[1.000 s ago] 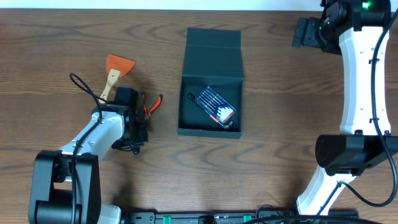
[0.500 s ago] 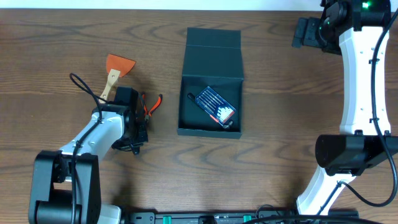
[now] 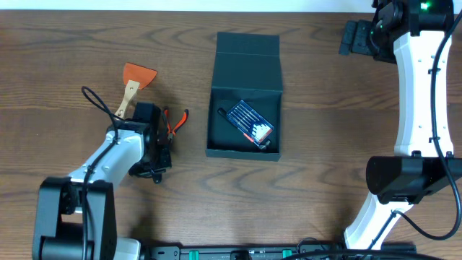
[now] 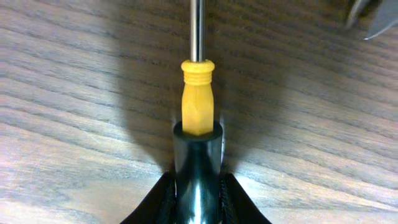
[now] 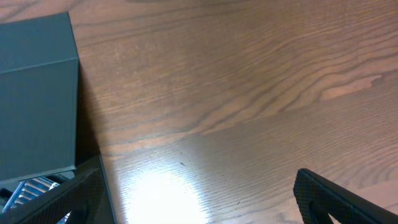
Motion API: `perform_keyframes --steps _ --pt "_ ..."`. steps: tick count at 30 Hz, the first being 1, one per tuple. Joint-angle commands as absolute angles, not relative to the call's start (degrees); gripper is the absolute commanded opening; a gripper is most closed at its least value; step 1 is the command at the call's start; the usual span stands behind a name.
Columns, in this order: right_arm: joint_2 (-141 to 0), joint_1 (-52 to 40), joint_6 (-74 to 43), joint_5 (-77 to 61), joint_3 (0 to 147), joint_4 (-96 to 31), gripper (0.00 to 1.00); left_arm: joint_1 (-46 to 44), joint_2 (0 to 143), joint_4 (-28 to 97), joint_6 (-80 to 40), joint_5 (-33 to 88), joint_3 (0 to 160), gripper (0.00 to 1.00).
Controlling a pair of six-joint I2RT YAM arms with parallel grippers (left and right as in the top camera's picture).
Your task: Pack container
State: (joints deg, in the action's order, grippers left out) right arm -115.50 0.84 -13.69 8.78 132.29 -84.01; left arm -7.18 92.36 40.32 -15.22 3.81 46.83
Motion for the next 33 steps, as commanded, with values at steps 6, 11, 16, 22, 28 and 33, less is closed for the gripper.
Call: perform_keyframes --steps 6,11,16,22,28,33 --pt "-115.5 1.1 -14.8 8.8 133.4 -84.0 0.98 -7.3 84.6 41.8 -15.1 1.9 50.3 0.18" --pt "-115.5 1.1 -14.8 8.8 133.4 -84.0 0.99 -7.3 79.5 42.2 -15.1 1.9 51.7 0.19" --pt "-115.5 1.1 -14.8 8.8 133.4 -84.0 0.99 -7.3 74.9 42.8 -15.1 1.9 54.0 0.19" --pt "-115.5 1.1 -14.8 8.8 133.4 -84.0 0.99 -7.3 70.8 42.8 -15.1 2.5 55.9 0.19" --pt "-115.5 1.1 -14.8 8.8 133.4 -84.0 0.99 -7.3 70.1 43.7 -15.1 2.5 56.1 0.19" --pt "-115.5 1.1 -14.8 8.8 133.4 -84.0 0.99 -7.3 71.3 45.7 -15.4 2.5 56.1 0.19"
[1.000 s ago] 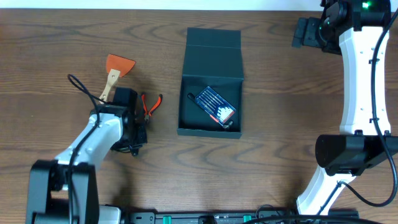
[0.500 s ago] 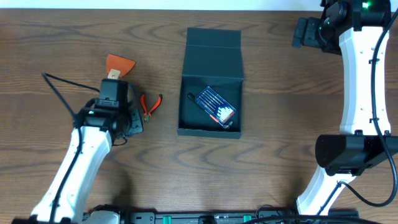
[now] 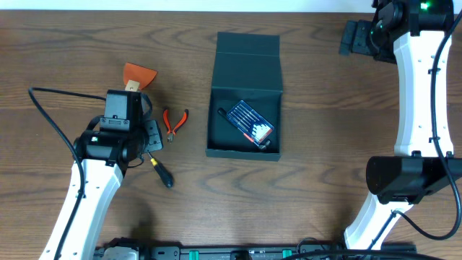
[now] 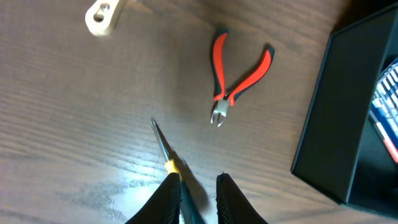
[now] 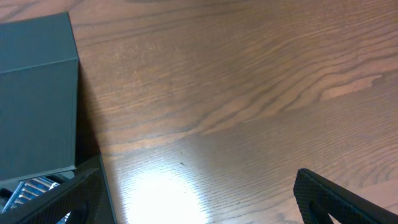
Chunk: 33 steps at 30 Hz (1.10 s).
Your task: Pack container
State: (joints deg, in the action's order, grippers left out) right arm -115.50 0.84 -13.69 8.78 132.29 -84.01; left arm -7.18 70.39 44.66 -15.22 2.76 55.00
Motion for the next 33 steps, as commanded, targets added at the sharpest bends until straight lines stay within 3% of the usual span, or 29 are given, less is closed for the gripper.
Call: perform_keyframes --steps 1,3,5,16,33 --pt "-115.5 1.1 -14.8 8.8 133.4 -84.0 0.99 -7.3 71.7 46.3 -16.3 2.5 56.1 0.19" --pt "-115.5 1.1 -14.8 8.8 133.4 -84.0 0.99 -7.3 72.4 48.2 -19.7 2.5 56.0 0.20" --pt "-115.5 1.1 -14.8 8.8 133.4 -84.0 0.99 -7.3 73.0 50.3 -23.2 2.5 56.0 0.27" --pt "-115.5 1.1 -14.8 8.8 133.4 -84.0 0.99 -7.5 73.8 53.6 -35.6 6.0 55.3 0.29" --pt "-115.5 0.9 -14.8 8.8 133.4 -84.0 0.99 -7.5 83.5 47.9 -37.1 6.0 49.9 0.30"
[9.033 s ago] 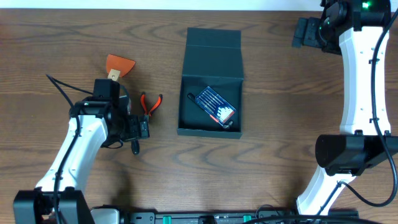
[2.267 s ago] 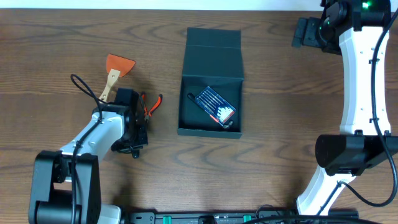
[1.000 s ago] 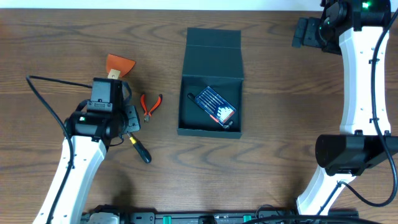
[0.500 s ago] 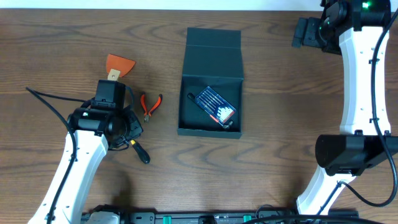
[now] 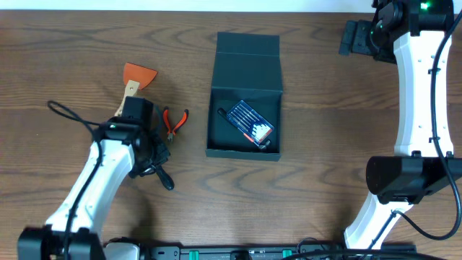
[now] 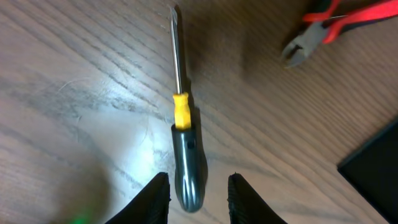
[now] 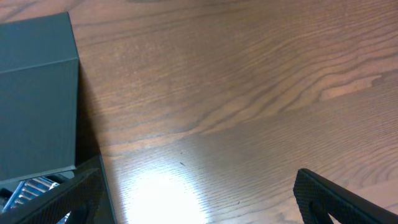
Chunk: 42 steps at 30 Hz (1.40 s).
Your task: Pack container
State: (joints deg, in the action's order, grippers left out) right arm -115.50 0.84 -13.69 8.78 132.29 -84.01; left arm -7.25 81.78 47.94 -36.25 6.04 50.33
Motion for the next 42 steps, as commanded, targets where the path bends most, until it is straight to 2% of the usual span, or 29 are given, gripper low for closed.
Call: perform_keyframes --steps 1,6,7,10,11,15,42 --pt "-115.5 0.9 -14.8 8.8 133.4 -84.0 0.99 -7.5 84.5 47.9 -37.1 6.0 49.9 0.30" --pt "-115.5 0.9 -14.8 8.8 133.4 -84.0 0.99 -7.5 88.1 47.8 -37.1 6.0 49.9 0.30" --pt "-115.5 0.9 -14.8 8.8 133.4 -84.0 0.99 -7.5 88.5 47.8 -37.1 6.0 49.9 0.34" --pt "-115.5 0.9 -14.8 8.8 133.4 -84.0 0.99 -7.5 89.5 47.8 -36.8 6.0 49.9 0.36" --pt "-115.5 0.9 -14.8 8.8 133.4 -84.0 0.99 -7.5 89.6 47.7 -36.7 6.0 49.9 0.41" --pt "-115.5 0.9 -14.8 8.8 133.4 -84.0 0.99 -7.5 89.8 47.4 -36.7 6.0 49.9 0.48" --pt "-115.5 0.8 -14.8 8.8 133.4 -84.0 0.99 -7.5 89.9 42.6 -36.8 6.0 46.2 0.48"
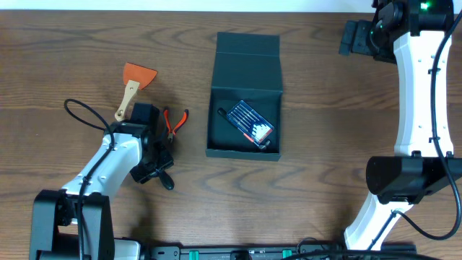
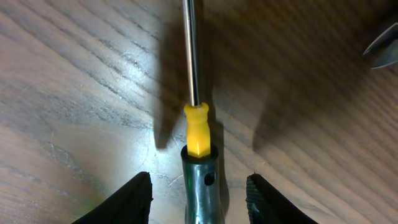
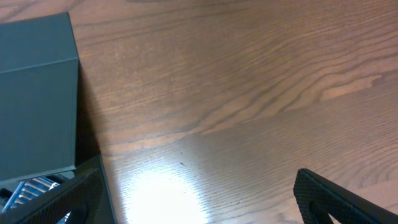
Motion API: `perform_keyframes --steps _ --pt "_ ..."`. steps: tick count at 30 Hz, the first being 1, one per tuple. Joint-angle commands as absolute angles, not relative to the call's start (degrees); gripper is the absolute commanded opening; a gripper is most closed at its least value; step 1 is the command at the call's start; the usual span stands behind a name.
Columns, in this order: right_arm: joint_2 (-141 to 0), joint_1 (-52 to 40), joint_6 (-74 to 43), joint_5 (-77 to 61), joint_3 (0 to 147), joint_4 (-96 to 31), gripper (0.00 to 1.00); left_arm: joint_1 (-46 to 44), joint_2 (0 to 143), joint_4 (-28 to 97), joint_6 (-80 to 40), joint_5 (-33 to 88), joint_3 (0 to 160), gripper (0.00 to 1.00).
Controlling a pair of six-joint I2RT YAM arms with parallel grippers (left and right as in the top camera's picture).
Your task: Pack container
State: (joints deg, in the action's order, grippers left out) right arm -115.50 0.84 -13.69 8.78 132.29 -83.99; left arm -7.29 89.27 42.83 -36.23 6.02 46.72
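Observation:
A screwdriver lies flat on the wood; its yellow collar [image 2: 198,129], steel shaft [image 2: 191,50] and dark handle [image 2: 202,190] fill the left wrist view. My left gripper [image 2: 200,200] is open, low over the table, one finger [image 2: 138,199] on each side of the handle without touching it. From overhead the left gripper [image 1: 149,160] covers most of the tool, and only the handle end [image 1: 165,181] shows. The dark open box [image 1: 242,148] holds a blue bit set [image 1: 250,123]. My right gripper [image 1: 354,37] is open at the far right, away from everything.
Red-handled pliers [image 1: 173,121] lie just right of the left gripper, and their tip [image 2: 380,48] shows in the left wrist view. An orange scraper with a wooden handle [image 1: 135,81] lies behind. The box lid [image 1: 247,45] stands open at the back, its side [image 3: 37,93] in the right wrist view.
My left gripper is lower and closer over the screwdriver, its fingers spread wider on both sides of the handle. The screwdriver, pliers, box and right arm have not moved.
At first my left gripper was low with its fingers tight against the screwdriver handle. Then it was raised with fingers close together, the screwdriver lying on the table below. Then it was open above the handle, and now it straddles the handle, open. The right arm stayed put.

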Motion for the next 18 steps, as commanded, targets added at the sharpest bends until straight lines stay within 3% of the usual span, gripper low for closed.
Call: perform_keyframes --steps 1,18 --pt "-115.5 0.8 -14.8 8.8 133.4 -84.0 0.99 -7.5 89.9 42.4 -36.8 6.0 46.2 0.48" --pt "-115.5 0.7 -14.8 8.8 133.4 -84.0 0.99 -7.5 90.4 41.0 -36.8 5.3 45.6 0.48"
